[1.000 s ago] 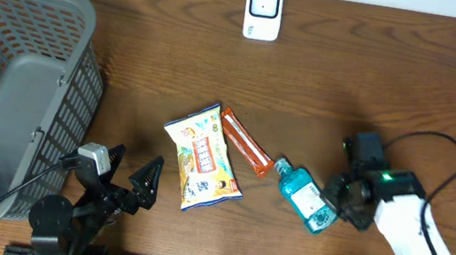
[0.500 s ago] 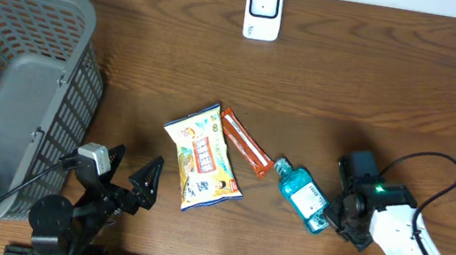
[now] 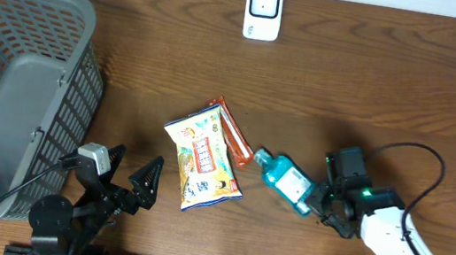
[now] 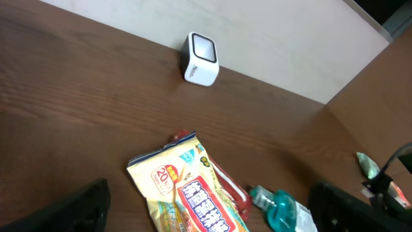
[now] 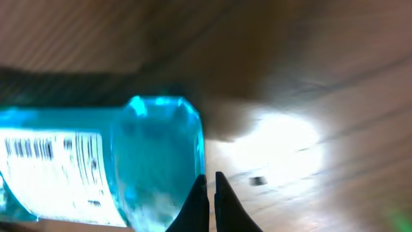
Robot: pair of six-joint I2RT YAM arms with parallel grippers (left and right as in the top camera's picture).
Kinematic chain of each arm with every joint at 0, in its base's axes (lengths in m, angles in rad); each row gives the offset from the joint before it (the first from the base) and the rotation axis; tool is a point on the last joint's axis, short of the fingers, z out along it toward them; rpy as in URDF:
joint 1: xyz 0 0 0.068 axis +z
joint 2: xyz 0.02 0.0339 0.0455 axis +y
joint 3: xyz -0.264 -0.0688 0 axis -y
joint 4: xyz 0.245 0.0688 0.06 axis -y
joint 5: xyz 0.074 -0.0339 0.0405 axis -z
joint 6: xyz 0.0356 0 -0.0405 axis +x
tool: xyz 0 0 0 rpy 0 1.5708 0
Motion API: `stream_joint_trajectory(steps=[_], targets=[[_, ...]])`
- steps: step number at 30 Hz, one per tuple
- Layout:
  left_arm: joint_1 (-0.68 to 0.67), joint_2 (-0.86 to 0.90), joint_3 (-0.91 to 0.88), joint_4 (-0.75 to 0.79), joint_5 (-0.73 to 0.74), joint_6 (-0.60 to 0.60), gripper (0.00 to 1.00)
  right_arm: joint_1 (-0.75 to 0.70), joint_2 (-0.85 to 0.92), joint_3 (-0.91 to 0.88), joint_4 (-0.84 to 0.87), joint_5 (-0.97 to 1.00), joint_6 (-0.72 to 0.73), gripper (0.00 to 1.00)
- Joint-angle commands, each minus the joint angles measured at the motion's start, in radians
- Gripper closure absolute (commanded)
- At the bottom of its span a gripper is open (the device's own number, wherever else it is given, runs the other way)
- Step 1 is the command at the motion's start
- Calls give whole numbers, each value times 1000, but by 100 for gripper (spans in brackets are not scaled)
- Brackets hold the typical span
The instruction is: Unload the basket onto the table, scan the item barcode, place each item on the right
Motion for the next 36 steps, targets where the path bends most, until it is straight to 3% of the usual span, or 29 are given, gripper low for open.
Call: stream_joint_trajectory(steps=[1, 8, 12, 14, 15, 16, 17, 18, 22, 27, 36], targets=[[3, -5, -1, 1, 6, 2, 2, 79, 1, -3, 47, -27, -11, 98], [3, -5, -1, 2, 6, 2, 2, 200, 0, 2, 204, -31, -64, 96], [3, -5, -1, 1, 6, 2, 2, 202, -2, 67, 161, -108, -161, 88], [3, -5, -1, 1, 6, 2, 2, 202, -2, 122, 125, -119, -283, 72], [3, -5, -1, 1, 6, 2, 2, 202, -2, 156, 105, -128, -388, 56], [3, -5, -1, 1, 6, 2, 2, 202, -2, 192, 82, -134, -490, 32], [3, -5, -1, 1, 6, 2, 2, 202, -2, 219, 63, -133, -566, 14], [3, -5, -1, 2, 6, 2, 2, 202, -2, 240, 52, -132, -634, 1], [3, -5, -1, 1, 6, 2, 2, 196, 21, 269, 64, -143, -853, 1], [3, -5, -1, 1, 6, 2, 2, 177, 179, 270, 65, -207, -1065, 1], [3, -5, -1, 1, 6, 2, 2, 71, 468, 416, 26, -210, -1130, 1]])
